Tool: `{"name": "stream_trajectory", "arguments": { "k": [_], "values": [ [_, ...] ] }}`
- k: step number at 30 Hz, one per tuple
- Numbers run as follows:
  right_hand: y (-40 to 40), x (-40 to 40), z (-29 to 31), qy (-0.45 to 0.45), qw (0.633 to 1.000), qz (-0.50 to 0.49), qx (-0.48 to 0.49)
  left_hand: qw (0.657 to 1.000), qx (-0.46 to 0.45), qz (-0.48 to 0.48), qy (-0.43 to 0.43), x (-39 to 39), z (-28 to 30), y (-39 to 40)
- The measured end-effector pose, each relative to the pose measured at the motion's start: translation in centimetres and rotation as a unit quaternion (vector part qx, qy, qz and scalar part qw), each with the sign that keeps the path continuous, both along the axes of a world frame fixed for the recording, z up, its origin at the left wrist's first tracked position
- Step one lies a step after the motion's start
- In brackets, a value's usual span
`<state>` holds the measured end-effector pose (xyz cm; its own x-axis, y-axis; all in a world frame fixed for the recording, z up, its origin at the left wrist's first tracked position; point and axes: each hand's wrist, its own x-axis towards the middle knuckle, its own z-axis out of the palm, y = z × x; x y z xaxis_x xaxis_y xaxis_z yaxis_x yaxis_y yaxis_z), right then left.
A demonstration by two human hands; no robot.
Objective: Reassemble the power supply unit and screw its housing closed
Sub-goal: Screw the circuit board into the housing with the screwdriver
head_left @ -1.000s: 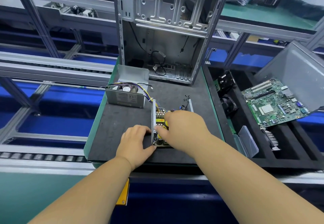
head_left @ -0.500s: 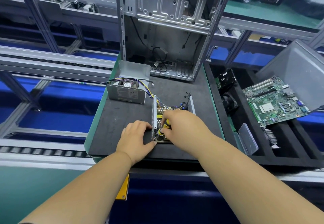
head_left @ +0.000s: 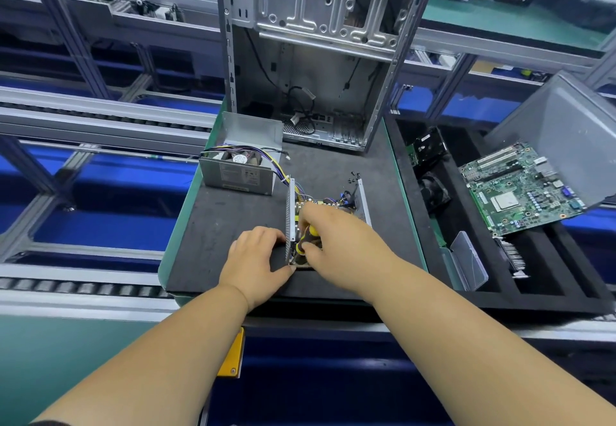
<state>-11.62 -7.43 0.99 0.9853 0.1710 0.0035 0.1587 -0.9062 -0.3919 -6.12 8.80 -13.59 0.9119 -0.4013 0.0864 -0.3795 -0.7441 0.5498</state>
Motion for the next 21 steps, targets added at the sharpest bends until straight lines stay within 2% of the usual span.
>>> {"name": "stream_trajectory", "arguments": {
  "k": [4,8,10,15,17,21],
  "values": [
    [-0.2,1.0,0.3,0.002,0.995,-0.027,-0.095,1.000,0.001,-0.004,0.005,0.0,0.0,0.1],
    [-0.1,1.3,0.0,-0.012,0.973,-0.082,-0.214,1.000,-0.010,-0.003,0.012,0.0,0.2,0.1],
    [-0.2,0.9,-0.1,-0.020,0.976,-0.095,-0.197,1.000,-0.010,-0.002,0.014,-0.1,0.3,0.1],
    [-0.2,0.4,0.5,0.002,0.999,-0.021,-0.025,1.000,-0.010,0.001,0.012,-0.1,0.6,0.1],
    [-0.2,0.4,0.6,-0.007,0.999,-0.004,-0.031,1.000,-0.013,-0.001,0.014,-0.1,0.6,0.0],
    [-0.1,0.7,0.1,-0.026,0.990,-0.039,-0.132,1.000,-0.009,-0.003,0.018,-0.1,0.5,0.2]
  ]
}}
